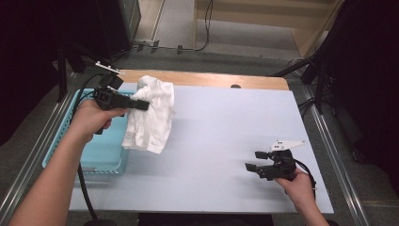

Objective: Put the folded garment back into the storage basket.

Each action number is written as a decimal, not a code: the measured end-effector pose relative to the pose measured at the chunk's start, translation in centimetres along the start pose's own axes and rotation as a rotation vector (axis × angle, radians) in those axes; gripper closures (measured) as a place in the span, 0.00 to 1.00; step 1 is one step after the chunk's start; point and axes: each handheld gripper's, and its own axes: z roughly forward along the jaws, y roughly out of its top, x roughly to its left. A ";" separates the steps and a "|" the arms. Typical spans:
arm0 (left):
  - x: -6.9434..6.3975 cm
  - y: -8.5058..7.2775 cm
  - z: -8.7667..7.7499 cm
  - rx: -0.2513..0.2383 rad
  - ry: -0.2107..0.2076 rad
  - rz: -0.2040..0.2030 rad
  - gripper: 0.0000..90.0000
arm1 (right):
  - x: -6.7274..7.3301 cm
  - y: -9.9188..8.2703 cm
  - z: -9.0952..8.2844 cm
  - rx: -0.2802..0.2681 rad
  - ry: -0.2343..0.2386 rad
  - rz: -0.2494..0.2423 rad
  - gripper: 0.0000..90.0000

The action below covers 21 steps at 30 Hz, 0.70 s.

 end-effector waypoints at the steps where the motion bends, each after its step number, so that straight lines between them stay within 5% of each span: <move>1: 0.1 0.0 -0.3 -0.007 -0.003 -0.003 0.75 | 0.0 0.0 0.0 0.002 0.000 -0.002 0.29; 21: 1.9 -0.8 -4.3 -0.026 0.051 -0.013 0.75 | 0.1 0.1 0.2 0.005 0.006 -0.009 0.29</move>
